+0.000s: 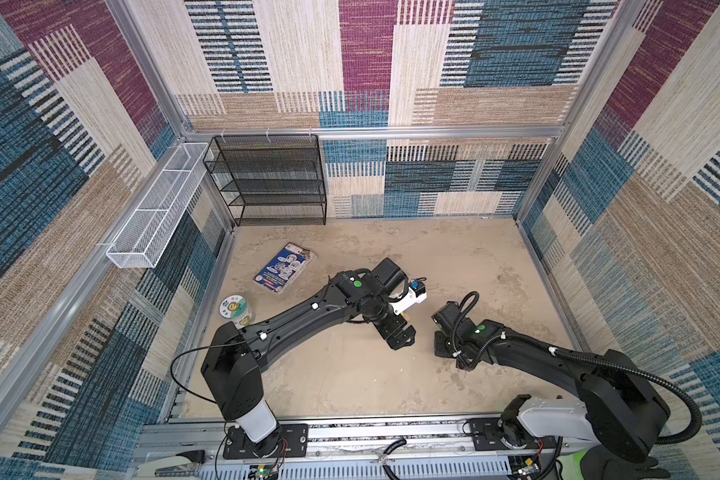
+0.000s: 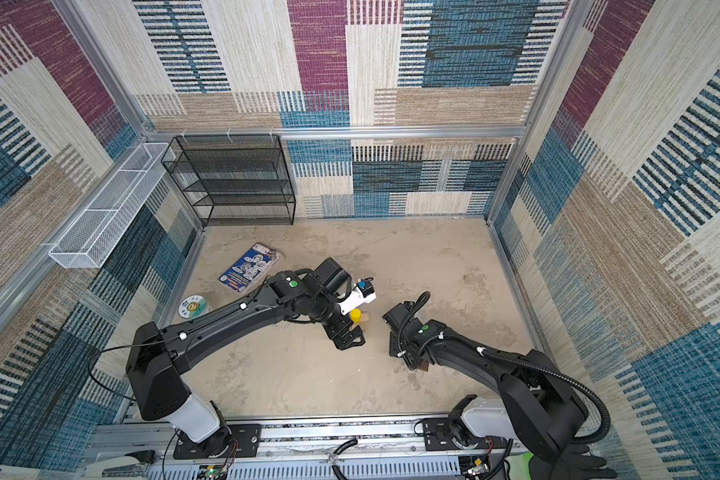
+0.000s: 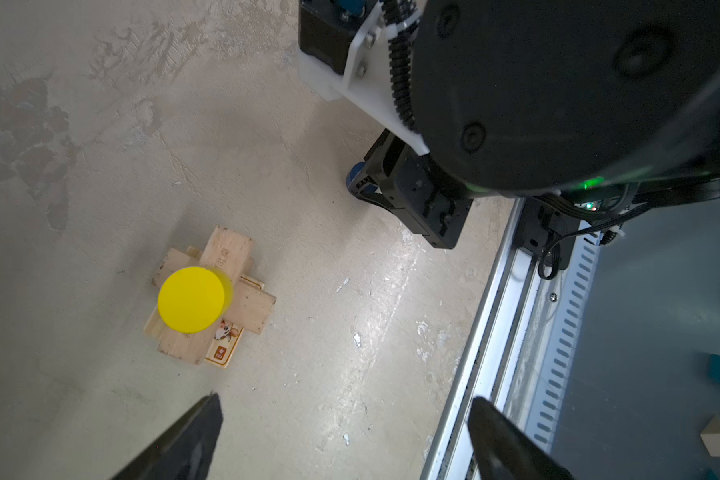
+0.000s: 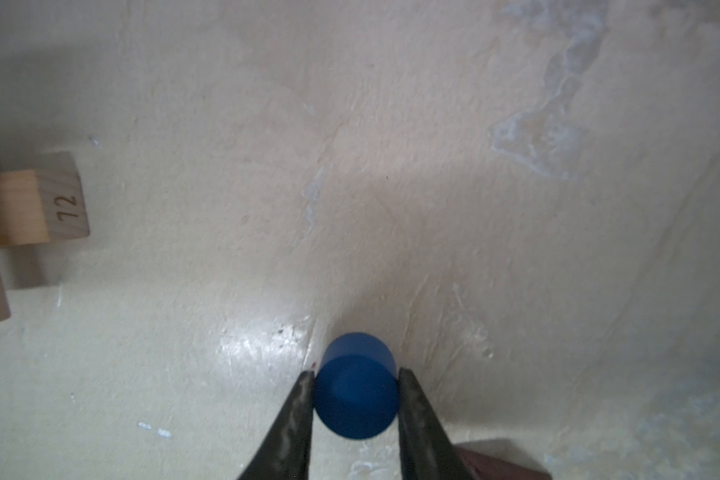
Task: Build the wood block tower
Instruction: 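Close the right gripper on the blue cylinder, then lift the blue cylinder with the right gripper and carry it over the stack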
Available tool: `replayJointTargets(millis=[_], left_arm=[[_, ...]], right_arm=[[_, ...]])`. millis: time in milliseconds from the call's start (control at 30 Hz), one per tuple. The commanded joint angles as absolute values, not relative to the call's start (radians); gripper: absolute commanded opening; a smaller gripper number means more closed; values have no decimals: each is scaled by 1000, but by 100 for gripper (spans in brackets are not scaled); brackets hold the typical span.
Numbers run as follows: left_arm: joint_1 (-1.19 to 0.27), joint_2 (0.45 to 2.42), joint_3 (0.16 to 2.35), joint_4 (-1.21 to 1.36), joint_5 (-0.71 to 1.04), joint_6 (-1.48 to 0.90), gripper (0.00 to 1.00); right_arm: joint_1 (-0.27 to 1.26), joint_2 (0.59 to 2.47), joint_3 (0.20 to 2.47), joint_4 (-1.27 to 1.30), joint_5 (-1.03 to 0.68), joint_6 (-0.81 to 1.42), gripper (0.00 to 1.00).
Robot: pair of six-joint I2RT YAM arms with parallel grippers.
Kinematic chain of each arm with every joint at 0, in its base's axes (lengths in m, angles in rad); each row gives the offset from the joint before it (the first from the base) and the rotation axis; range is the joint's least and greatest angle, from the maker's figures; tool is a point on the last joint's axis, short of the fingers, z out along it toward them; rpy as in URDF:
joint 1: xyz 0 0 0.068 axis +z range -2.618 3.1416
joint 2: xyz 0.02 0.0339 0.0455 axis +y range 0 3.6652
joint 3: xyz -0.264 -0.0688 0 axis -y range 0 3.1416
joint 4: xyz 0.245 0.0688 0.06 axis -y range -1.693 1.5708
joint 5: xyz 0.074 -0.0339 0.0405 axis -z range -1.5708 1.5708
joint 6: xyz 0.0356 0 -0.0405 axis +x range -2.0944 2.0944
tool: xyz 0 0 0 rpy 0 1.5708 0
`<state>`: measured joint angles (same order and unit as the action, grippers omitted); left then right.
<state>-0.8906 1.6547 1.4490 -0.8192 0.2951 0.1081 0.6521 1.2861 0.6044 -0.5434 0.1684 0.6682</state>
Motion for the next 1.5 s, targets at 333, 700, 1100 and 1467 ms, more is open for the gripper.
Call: replayJointTargets(millis=[333, 700, 1100, 1467], left_arm=[[-890, 1646, 1454, -827, 311, 119, 97], [-891, 1634, 1451, -826, 308, 118, 97], [-890, 1616, 1447, -826, 298, 120, 97], [-887, 1607, 1448, -826, 270, 126, 97]], right_arm=[[651, 1288, 622, -548, 193, 658, 12], [652, 1267, 621, -559, 204, 669, 0], [652, 1227, 628, -577, 206, 677, 0], [652, 1213, 691, -611, 198, 621, 0]])
